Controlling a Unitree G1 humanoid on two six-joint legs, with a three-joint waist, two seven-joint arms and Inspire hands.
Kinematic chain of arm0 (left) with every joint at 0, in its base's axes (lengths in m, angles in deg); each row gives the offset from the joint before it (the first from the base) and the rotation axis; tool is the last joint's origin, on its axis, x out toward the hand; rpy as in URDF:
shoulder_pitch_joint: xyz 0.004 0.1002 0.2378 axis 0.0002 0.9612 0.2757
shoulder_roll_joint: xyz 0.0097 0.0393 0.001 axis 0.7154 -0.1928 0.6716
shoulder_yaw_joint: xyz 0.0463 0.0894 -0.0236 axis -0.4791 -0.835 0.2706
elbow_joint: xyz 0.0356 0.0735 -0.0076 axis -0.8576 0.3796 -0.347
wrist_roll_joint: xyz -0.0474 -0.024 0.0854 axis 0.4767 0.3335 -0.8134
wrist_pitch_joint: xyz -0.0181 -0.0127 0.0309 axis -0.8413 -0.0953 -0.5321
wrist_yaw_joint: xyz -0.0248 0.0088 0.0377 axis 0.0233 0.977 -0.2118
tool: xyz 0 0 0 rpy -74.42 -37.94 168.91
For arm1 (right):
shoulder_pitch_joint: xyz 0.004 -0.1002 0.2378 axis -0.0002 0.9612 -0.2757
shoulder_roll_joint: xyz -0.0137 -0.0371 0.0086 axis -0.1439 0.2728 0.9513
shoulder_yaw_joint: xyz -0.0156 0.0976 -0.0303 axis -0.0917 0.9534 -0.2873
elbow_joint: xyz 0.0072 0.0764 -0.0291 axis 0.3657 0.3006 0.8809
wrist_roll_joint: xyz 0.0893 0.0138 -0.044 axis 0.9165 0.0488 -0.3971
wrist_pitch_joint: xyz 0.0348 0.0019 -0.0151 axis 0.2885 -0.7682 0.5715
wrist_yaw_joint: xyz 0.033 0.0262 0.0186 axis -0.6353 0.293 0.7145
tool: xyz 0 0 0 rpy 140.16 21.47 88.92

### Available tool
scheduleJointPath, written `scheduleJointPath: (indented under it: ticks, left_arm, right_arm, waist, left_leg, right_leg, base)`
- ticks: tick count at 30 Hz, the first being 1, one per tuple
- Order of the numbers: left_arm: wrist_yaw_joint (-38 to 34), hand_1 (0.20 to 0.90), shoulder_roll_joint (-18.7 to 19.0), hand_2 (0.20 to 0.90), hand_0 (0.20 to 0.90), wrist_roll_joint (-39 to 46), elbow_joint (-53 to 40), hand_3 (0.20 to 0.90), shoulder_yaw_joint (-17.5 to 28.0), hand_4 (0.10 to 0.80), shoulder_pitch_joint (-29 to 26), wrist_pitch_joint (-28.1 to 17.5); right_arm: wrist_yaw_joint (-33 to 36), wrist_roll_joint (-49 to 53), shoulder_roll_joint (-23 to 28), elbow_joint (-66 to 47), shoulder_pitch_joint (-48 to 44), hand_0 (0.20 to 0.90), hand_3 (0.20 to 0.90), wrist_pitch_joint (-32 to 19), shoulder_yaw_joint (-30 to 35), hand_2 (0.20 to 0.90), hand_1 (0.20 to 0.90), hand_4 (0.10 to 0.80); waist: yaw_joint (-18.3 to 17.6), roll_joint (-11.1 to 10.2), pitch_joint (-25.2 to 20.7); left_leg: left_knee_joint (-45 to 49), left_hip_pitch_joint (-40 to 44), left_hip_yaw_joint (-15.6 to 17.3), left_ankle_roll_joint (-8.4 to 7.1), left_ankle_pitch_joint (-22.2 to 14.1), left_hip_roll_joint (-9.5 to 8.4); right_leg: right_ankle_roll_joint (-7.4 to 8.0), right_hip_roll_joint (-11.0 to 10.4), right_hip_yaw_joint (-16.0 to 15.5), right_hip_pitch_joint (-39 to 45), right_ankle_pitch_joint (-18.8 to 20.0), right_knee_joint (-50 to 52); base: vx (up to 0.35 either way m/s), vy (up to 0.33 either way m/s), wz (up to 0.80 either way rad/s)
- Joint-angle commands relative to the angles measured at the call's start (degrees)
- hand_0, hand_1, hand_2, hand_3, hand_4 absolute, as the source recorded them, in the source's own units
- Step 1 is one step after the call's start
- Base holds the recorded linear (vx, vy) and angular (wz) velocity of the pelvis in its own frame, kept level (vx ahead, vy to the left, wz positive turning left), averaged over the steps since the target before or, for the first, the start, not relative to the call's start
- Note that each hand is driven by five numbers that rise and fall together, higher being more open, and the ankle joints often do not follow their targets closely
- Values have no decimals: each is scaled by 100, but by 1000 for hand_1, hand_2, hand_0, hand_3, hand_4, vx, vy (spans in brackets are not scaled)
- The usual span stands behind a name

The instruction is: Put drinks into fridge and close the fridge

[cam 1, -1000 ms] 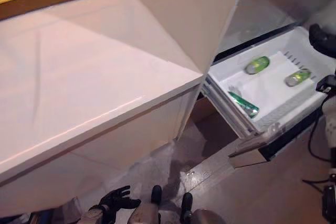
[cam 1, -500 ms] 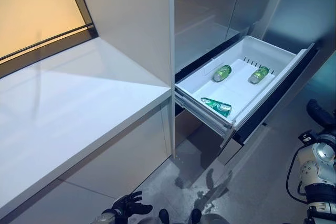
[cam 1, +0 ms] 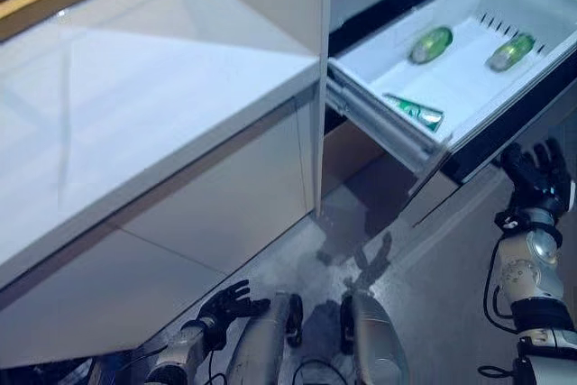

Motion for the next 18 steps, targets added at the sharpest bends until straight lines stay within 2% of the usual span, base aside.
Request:
scheduleJointPath:
  ticks: [1, 4, 5, 6, 7, 8, 13, 18]
  left_arm:
    - [-276, 900, 186, 900, 900, -194, 188, 900, -201, 800, 564, 45]
    - [-288, 900, 169, 900, 900, -122, 162, 900, -168, 800, 600, 25]
    - [-269, 900, 163, 900, 900, -67, 138, 900, -154, 800, 625, 15]
    - [-259, 900, 160, 900, 900, -69, 126, 900, -157, 800, 628, -1]
    - [-241, 900, 164, 900, 900, -66, 119, 900, -161, 800, 639, -21]
    - [-213, 900, 171, 900, 900, -55, 109, 900, -166, 800, 655, -34]
    - [-114, 900, 181, 900, 900, -35, 114, 900, -207, 800, 679, -98]
    - [-56, 900, 213, 900, 900, -73, 132, 900, -278, 800, 705, -132]
  right_arm:
    - [-828, -244, 565, -570, -837, 900, 900, -381, -347, 900, 900, 800]
    - [-1127, -301, 666, -599, -1161, 900, 900, -373, -567, 900, 900, 800]
    - [-1267, -383, 720, -612, -1328, 900, 900, -368, -676, 900, 900, 800]
    - [-1275, -420, 745, -613, -1416, 900, 900, -371, -724, 900, 900, 800]
    - [-1296, -434, 785, -596, -1532, 900, 900, -385, -801, 900, 900, 800]
    - [-1362, -452, 825, -600, -1644, 900, 900, -397, -892, 900, 900, 800]
    - [-1426, -602, 954, -520, -2163, 900, 900, -524, -1253, 900, 900, 800]
    - [-1396, -703, 1016, -180, -2681, 900, 900, -323, -1609, 900, 900, 800]
  waist:
    - [257, -149, -165]
    - [333, -132, -124]
    - [383, -112, -108]
    - [403, -115, -93]
    - [435, -111, -89]
    - [478, -101, -86]
    - [643, -102, -83]
    - [827, -95, -115]
  left_leg:
    - [444, 39, -148, 318, -680, -109]
    - [489, -129, -180, 305, -629, -140]
    - [570, -126, -248, 279, -793, -175]
    - [496, -200, -208, 301, -599, -172]
    - [491, -221, -221, 299, -584, -185]
    - [574, -188, -279, 277, -766, -214]
    - [452, -153, -347, 262, -689, -280]
    - [199, 30, -417, 239, -591, -306]
  right_leg:
    - [-354, 42, -296, -66, 355, -156]
    - [-389, 68, -315, -233, 332, -45]
    - [-348, 111, -264, -258, 151, 95]
    - [-402, 81, -327, -312, 322, 10]
    - [-404, 78, -338, -331, 325, 17]
    - [-354, 108, -293, -316, 142, 141]
    - [-336, 69, -341, -277, 176, 95]
    - [-288, -38, -412, -89, 227, -45]
  base:
    - [-41, 50, 3]
    - [11, 65, -4]
    - [-6, 60, -6]
    - [-5, 55, -4]
    - [-2, 39, -2]
    - [87, 42, -1]
    - [49, 41, -1]
    - [37, 32, 11]
